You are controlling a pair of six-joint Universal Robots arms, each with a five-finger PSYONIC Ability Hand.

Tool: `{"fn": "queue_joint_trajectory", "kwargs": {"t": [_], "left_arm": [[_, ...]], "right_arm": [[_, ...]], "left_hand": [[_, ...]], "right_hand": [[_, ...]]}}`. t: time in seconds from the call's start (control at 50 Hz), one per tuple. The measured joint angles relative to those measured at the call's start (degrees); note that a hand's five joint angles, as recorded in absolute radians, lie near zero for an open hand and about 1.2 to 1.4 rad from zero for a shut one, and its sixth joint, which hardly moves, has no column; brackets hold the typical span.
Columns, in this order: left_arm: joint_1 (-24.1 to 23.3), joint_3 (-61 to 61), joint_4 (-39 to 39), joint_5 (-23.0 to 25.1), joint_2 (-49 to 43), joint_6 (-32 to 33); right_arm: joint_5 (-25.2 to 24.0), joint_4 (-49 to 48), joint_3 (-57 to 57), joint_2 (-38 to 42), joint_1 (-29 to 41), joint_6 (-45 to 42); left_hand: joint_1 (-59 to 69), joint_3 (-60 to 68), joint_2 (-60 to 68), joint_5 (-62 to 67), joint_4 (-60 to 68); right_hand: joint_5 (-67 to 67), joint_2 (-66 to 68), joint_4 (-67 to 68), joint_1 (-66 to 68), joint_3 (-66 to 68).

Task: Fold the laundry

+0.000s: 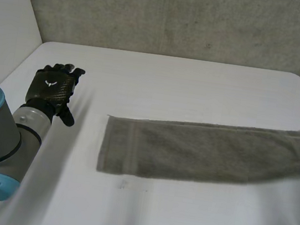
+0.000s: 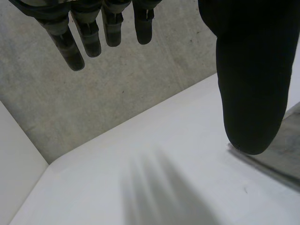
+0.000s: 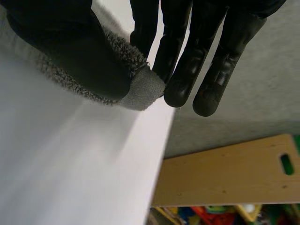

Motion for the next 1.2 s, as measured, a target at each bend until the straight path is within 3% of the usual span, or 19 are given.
{"fn": "queue_joint_trajectory", "kwargs": {"t": [0.14, 0.3, 0.36, 0.46, 0.6, 0.68, 0.7, 0.74, 0.76, 1.02, 1.06, 1.08, 1.18, 1.2], "left_arm": [[0.0, 0.0, 0.0, 0.0, 0.2, 0.0], [0.0, -0.3, 0.0, -0.1, 0.4, 0.0], [-0.1, -0.5, 0.0, -0.1, 0.4, 0.0], [-0.2, -0.7, 0.2, -0.1, 0.4, 0.0], [-0.2, -0.9, 0.6, -0.1, 0.3, 0.0], [-0.3, -1.0, 0.7, -0.1, 0.2, 0.0], [-0.3, -1.0, 0.7, -0.1, 0.2, 0.0], [-0.4, -1.0, 0.7, -0.1, 0.1, 0.0], [-0.4, -1.0, 0.7, -0.1, 0.1, 0.0], [-1.0, -1.2, 0.7, -0.1, -0.6, 0.1], [-1.0, -1.2, 0.7, -0.1, -0.6, 0.1], [-1.0, -1.3, 0.9, -0.1, -1.0, 0.1], [-1.0, -1.6, 1.4, -0.1, -1.2, 0.2], [-1.1, -1.8, 1.6, -0.1, -1.3, 0.3]], "right_arm": [[-2.6, -2.2, 0.0, -6.4, 6.4, 7.7], [-8.5, -7.0, -1.4, -9.6, 27.4, 15.3], [-11.9, -9.0, -3.1, -6.5, 37.5, 15.7], [-14.5, -10.2, -6.1, -0.1, 47.4, 15.7], [-15.1, -10.0, -9.3, 10.0, 55.7, 15.6], [-14.7, -9.8, -9.5, 11.4, 56.6, 16.0], [-14.4, -9.6, -9.4, 11.4, 56.8, 16.3], [-13.8, -9.2, -9.0, 9.9, 56.4, 17.6], [-13.5, -9.0, -8.8, 9.1, 56.0, 18.2], [-11.1, 4.3, 0.4, -6.7, 37.8, 34.0], [-11.1, 4.3, 0.4, -6.7, 37.8, 34.0], [-11.3, 5.6, 5.9, -7.7, 33.1, 34.5], [-11.4, 3.1, 12.5, -7.6, 28.8, 32.7], [-11.4, 1.6, 14.4, -7.5, 27.7, 31.7]], "left_hand": [[0.0, 0.0, 0.0, 0.0, 0.0], [0.0, 0.0, 0.0, 0.0, 0.0], [0.0, 0.0, 0.0, 0.0, 0.0], [0.0, 0.0, 0.0, 0.0, 0.0], [0.0, 0.0, 0.0, 0.0, 0.0], [0.0, 0.0, 0.0, 0.0, 0.0], [0.0, 0.0, 0.0, 0.0, 0.0], [0.0, 0.0, 0.0, 0.0, 0.0], [0.0, 0.0, 0.0, 0.0, 0.0], [0.0, 0.0, 0.0, 0.0, 0.0], [0.0, 0.0, 0.0, 0.0, 0.0], [0.0, 0.0, 0.0, 0.0, 0.0], [0.0, 0.0, 0.0, 0.0, 0.0], [0.0, 0.0, 0.0, 0.0, 0.0]], "right_hand": [[0.2, 0.0, 0.0, 0.0, 0.3], [0.3, 0.0, 0.2, 0.0, 0.3], [0.3, 0.0, 0.2, 0.0, 0.4], [0.4, 0.0, 0.2, 0.0, 0.4], [-1.1, -1.7, -1.7, -1.2, -1.5], [-14.2, -16.7, -17.0, -11.9, -16.7], [-29.7, -34.1, -33.1, -27.0, -33.9], [-49.5, -52.0, -52.7, -40.9, -52.3], [-51.1, -53.7, -54.2, -41.7, -54.2], [-52.4, -54.4, -54.8, -41.9, -55.6], [-52.4, -54.4, -54.8, -41.9, -55.6], [-52.4, -54.4, -54.8, -41.9, -55.6], [-52.4, -54.4, -54.8, -41.9, -55.6], [-44.5, -46.1, -46.6, -34.7, -46.7]]}}
